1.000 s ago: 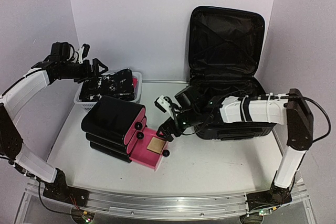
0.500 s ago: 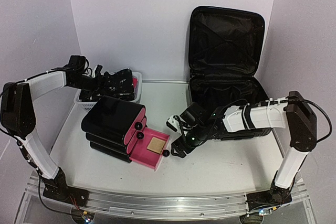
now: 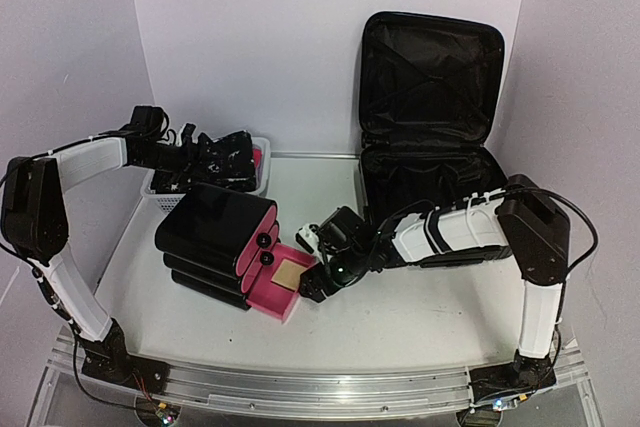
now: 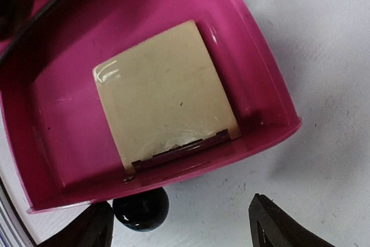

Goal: Open, take out, and arrange the luggage

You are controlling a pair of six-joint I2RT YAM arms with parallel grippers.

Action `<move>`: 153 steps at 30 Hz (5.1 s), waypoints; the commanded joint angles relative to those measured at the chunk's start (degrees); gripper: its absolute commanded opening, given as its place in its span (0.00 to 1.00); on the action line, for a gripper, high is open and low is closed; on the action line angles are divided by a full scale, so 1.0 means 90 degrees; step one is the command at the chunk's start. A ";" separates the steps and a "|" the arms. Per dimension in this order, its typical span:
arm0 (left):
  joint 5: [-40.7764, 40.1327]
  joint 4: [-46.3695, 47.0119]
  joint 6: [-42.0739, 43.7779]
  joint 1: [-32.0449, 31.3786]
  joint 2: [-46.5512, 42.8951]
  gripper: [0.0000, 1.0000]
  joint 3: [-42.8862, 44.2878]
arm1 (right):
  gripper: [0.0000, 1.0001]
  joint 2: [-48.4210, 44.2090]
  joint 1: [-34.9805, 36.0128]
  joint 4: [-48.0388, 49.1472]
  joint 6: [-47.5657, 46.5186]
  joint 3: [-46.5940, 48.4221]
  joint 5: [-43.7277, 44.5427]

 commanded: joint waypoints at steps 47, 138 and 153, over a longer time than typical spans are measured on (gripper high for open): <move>-0.2661 -0.0161 0.1659 0.0029 -0.2211 0.96 -0.0147 | 0.98 0.1299 -0.0644 0.2138 -0.4140 0.1306 -0.2307; -0.2865 0.0637 0.2175 0.0052 -0.4054 0.98 -0.0644 | 0.98 0.3709 0.0836 -0.0752 0.3093 0.5921 0.0831; -0.2853 0.0651 0.2090 0.0048 -0.4127 0.98 -0.0662 | 0.98 0.4623 0.1102 -0.0853 0.2926 0.6746 0.1669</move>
